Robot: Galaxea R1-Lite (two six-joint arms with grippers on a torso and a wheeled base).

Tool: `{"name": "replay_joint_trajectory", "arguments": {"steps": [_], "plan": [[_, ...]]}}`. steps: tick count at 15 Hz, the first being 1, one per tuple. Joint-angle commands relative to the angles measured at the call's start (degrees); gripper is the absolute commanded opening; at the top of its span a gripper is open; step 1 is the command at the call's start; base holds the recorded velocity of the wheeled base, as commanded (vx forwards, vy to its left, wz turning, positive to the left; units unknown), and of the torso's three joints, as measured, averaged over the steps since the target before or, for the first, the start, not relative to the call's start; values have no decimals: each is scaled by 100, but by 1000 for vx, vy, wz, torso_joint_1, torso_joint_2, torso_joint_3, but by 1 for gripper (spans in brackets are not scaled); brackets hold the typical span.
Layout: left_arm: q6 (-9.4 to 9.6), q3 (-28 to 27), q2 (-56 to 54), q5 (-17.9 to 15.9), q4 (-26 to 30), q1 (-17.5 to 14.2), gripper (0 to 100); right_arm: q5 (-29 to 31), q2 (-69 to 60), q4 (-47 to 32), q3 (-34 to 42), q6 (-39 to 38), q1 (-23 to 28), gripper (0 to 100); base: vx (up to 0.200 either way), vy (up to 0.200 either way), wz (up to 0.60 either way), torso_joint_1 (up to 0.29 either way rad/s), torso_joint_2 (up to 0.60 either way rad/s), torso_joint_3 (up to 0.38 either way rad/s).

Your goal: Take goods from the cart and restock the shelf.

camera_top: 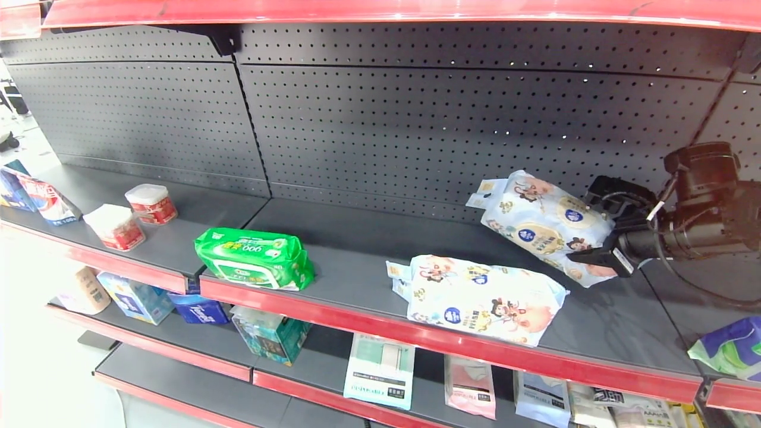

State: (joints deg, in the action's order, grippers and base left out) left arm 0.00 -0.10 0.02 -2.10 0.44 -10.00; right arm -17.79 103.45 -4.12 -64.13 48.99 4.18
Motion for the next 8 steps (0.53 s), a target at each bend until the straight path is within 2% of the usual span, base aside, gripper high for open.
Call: {"name": "replay_joint_trajectory", "arguments": {"steps": [1, 4, 8], "plan": [[0, 1, -2, -1, 0, -2, 100, 47, 369, 17, -143, 269, 56, 0, 0, 0, 0, 0, 0, 0], [0, 1, -2, -1, 0, -11, 100, 21, 483, 8, -398, 436, -58, 0, 0, 0, 0, 0, 0, 0], [0, 1, -2, -1, 0, -2, 100, 38, 703, -10, -723, 427, -462, 0, 0, 0, 0, 0, 0, 0]]}}
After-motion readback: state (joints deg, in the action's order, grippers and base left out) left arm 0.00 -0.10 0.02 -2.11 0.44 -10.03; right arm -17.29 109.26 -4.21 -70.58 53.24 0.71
